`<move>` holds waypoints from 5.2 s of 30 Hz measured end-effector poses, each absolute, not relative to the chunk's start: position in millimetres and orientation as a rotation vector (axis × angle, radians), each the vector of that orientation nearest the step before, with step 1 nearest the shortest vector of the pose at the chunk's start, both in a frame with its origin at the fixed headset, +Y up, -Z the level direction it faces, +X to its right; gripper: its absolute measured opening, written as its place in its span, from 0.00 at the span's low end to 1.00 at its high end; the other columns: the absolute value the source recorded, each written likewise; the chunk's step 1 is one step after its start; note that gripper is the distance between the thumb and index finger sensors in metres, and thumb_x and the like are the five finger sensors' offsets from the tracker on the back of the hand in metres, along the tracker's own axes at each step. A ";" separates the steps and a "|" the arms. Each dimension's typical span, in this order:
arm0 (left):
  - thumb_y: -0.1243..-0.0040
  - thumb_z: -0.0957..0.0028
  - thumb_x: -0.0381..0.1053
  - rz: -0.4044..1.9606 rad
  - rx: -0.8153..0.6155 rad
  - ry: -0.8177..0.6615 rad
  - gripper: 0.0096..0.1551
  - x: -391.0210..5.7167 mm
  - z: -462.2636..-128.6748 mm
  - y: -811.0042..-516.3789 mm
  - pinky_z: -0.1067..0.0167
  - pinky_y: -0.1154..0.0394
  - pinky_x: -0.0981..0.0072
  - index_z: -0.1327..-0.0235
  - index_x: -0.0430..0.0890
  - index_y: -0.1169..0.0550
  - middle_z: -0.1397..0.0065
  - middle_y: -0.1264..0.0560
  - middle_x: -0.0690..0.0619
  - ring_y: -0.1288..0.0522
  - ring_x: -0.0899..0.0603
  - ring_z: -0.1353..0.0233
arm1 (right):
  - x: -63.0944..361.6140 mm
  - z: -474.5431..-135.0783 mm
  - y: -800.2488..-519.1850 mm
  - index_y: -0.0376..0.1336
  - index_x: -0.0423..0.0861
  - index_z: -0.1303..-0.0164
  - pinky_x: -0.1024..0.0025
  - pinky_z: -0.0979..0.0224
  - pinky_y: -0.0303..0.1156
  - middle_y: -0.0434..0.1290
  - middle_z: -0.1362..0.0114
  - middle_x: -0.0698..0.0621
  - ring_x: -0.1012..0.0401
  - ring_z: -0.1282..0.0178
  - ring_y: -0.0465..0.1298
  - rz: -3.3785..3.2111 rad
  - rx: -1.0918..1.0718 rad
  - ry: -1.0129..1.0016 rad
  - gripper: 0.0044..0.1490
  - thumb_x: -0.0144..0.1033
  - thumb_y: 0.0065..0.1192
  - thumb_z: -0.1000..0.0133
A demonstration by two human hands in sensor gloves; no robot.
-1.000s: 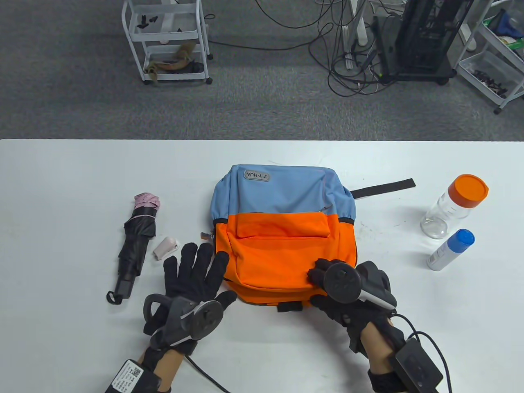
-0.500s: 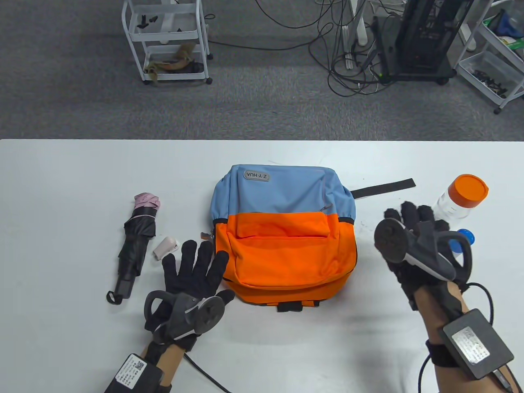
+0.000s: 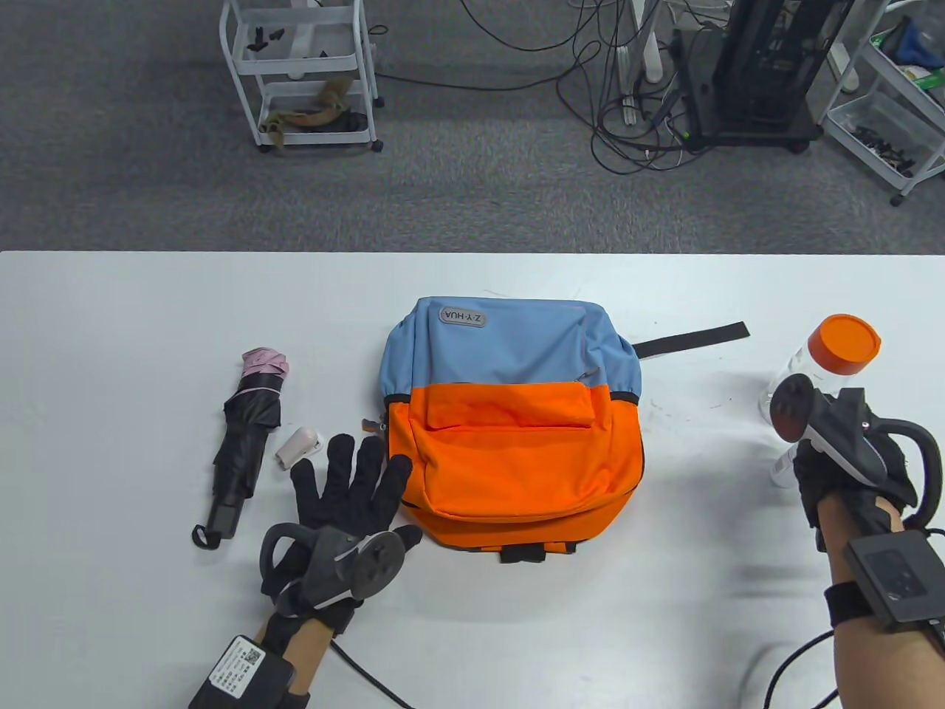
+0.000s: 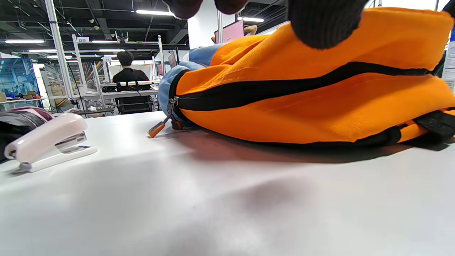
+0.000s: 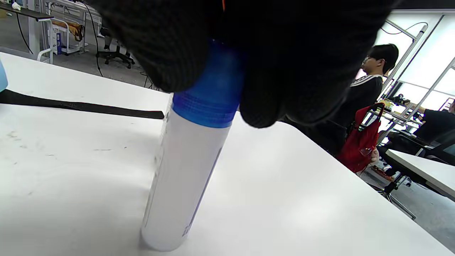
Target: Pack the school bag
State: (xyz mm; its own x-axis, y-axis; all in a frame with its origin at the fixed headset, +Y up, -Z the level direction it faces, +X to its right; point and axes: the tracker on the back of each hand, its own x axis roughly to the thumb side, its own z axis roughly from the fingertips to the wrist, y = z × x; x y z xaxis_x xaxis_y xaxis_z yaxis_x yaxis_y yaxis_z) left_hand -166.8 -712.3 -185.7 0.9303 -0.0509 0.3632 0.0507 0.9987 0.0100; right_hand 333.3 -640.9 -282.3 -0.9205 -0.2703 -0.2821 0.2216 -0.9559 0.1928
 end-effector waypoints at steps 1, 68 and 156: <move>0.50 0.38 0.68 -0.050 0.000 -0.374 0.54 -166.6 -186.2 -712.8 0.33 0.55 0.07 0.08 0.46 0.53 0.07 0.53 0.30 0.60 0.17 0.14 | 334.8 -283.1 -639.7 0.63 0.38 0.21 0.48 0.39 0.89 0.71 0.22 0.29 0.43 0.39 0.87 -2.867 0.458 -0.241 0.41 0.33 0.72 0.47; 0.40 0.34 0.50 0.222 -0.082 -0.577 0.29 -51.8 -354.5 -646.7 0.33 0.22 0.27 0.23 0.41 0.23 0.25 0.20 0.34 0.25 0.23 0.24 | 99.7 -314.8 -671.8 0.72 0.44 0.47 0.63 0.59 0.95 0.82 0.42 0.42 0.56 0.64 0.91 -3.137 -0.354 0.395 0.30 0.40 0.85 0.57; 0.16 0.57 0.58 0.020 0.061 -0.515 0.31 -45.0 -328.7 -632.7 0.51 0.07 0.51 0.39 0.52 0.11 0.38 0.09 0.45 0.04 0.47 0.51 | 128.1 -366.2 -675.4 0.57 0.32 0.19 0.20 0.39 0.74 0.75 0.34 0.23 0.26 0.44 0.78 -3.396 -0.233 -0.755 0.44 0.51 0.46 0.35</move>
